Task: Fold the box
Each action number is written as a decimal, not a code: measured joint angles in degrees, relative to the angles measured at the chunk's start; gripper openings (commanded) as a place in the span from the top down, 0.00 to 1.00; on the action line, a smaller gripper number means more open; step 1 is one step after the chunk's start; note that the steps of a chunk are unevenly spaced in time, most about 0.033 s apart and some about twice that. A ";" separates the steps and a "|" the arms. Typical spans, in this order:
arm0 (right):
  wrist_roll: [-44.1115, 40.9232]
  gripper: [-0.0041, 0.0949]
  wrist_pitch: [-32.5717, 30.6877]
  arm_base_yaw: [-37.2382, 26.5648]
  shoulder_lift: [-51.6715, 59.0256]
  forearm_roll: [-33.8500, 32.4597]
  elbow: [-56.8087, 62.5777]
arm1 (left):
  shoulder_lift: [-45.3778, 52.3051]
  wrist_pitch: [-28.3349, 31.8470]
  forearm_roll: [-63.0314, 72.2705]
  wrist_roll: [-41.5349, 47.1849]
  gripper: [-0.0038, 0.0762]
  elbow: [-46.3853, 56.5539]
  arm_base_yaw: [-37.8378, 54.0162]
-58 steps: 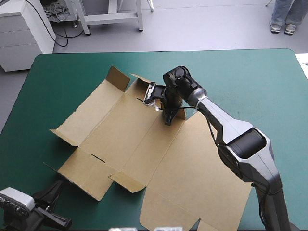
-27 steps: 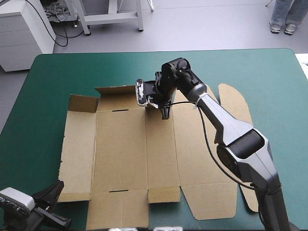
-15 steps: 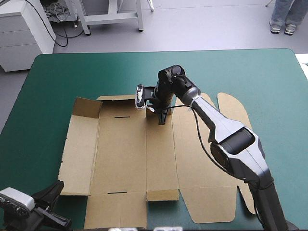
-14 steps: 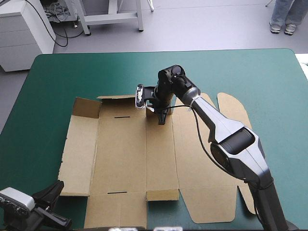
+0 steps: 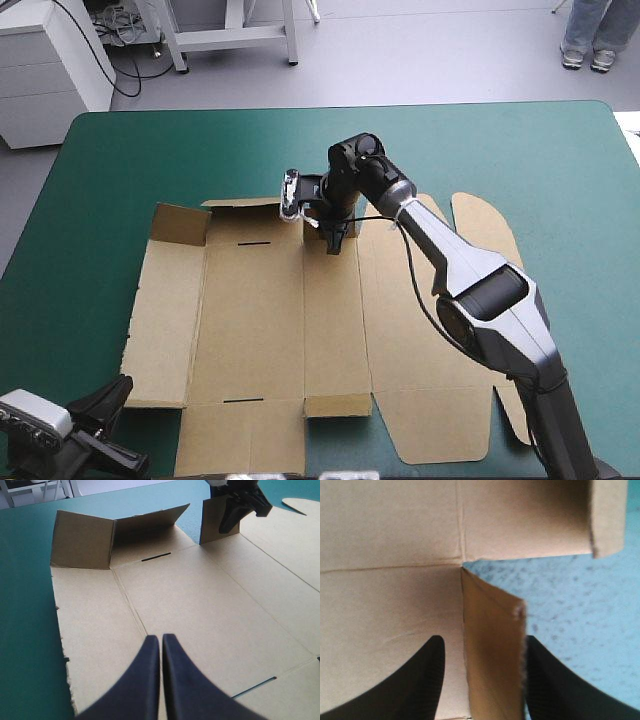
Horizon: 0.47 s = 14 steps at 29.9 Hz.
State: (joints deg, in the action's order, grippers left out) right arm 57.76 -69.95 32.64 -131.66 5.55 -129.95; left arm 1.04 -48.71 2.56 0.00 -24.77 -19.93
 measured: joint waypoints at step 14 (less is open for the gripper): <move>-14.87 0.52 -1.61 0.00 2.25 -0.11 -18.78 | 0.00 0.00 0.00 0.00 0.96 0.00 0.00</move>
State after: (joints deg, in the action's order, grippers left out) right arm 42.89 -71.56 32.64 -129.41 5.44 -148.73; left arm 1.04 -48.71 2.56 0.00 -24.77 -19.93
